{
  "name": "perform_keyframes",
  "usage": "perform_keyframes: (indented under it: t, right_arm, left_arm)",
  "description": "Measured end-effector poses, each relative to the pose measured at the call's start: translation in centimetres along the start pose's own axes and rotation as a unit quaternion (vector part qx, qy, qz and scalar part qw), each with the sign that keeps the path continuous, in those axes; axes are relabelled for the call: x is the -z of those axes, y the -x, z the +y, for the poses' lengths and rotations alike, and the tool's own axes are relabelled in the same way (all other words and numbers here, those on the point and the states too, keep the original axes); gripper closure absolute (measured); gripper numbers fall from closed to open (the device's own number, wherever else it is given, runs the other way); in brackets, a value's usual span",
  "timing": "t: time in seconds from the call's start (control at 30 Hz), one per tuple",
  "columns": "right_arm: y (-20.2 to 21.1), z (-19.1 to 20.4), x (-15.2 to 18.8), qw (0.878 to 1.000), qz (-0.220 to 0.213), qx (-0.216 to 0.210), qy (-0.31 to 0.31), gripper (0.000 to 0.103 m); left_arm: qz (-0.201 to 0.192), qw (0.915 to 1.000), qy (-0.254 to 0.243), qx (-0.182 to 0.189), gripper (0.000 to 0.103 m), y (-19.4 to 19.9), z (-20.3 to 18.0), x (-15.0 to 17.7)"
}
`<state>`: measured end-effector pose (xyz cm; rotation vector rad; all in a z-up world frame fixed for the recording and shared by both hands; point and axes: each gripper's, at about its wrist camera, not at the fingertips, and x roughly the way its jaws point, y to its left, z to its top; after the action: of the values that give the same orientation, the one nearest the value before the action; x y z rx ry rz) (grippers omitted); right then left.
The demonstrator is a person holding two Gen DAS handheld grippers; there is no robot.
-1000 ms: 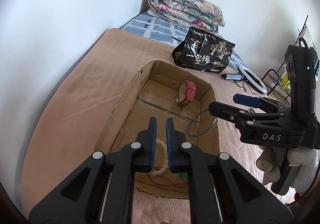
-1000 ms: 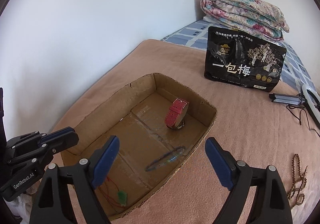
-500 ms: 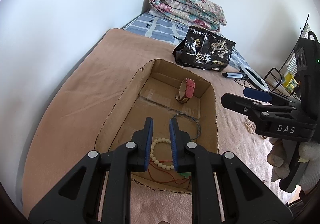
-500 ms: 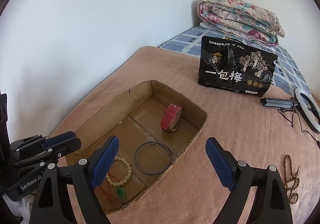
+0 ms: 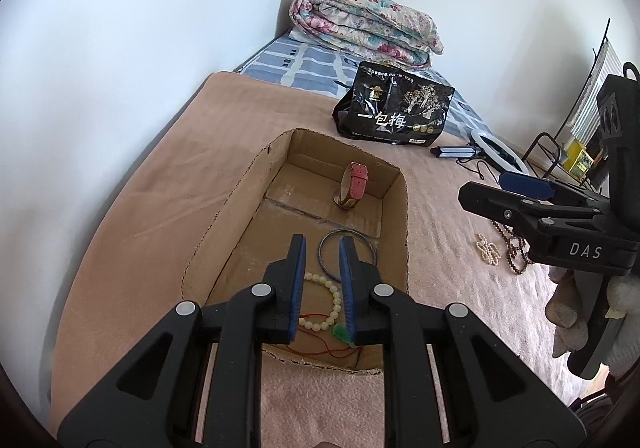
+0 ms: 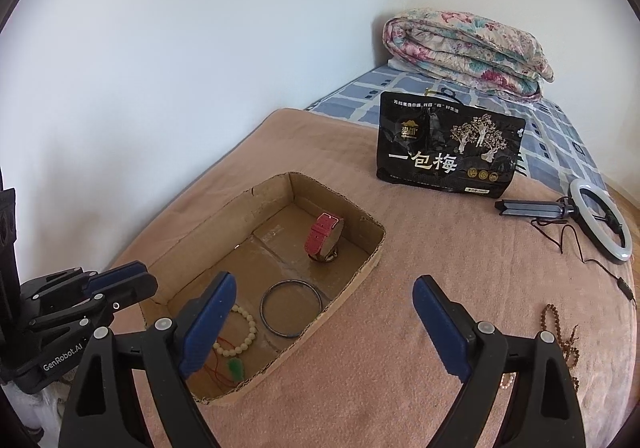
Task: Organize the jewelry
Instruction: 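Move left tool toward white pearl strand while right tool moves toward brown mala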
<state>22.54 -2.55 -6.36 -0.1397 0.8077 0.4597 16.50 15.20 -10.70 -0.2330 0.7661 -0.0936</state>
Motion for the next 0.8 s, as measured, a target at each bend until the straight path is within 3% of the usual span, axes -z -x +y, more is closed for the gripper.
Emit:
perform_keyframes:
  t: [0.13,0.2,0.27,0.47,0.8]
  right_arm:
    - [1.2,-0.7,0.3,1.000,-0.007,0.004,-0.002,0.010]
    - [1.9,-1.2,0.6,1.000,-0.011,0.009,-0.003,0.009]
    - [2.7,-1.7,1.0,1.000,-0.014,0.014,-0.004,0.008]
    - [5.4,-4.1,2.4,0.999,-0.027,0.035,-0.011,0.004]
    - [10.0,-10.3,5.6,0.995,-0.039,0.084,-0.040,0.001]
  left_arm:
    - [-0.005,0.9999,-0.011,0.000,0.087,0.6,-0.9,-0.1]
    - [-0.009,0.9999,-0.015,0.000,0.071,0.9,-1.5,-0.1]
    - [-0.015,0.9997,-0.018,0.003,0.067,1.3,-2.1,-0.1]
    - [-0.018,0.9991,-0.038,0.009,0.067,1.6,-4.3,0.0]
    - [-0.005,0.9972,-0.055,0.050,0.067,0.7,-8.6,0.6]
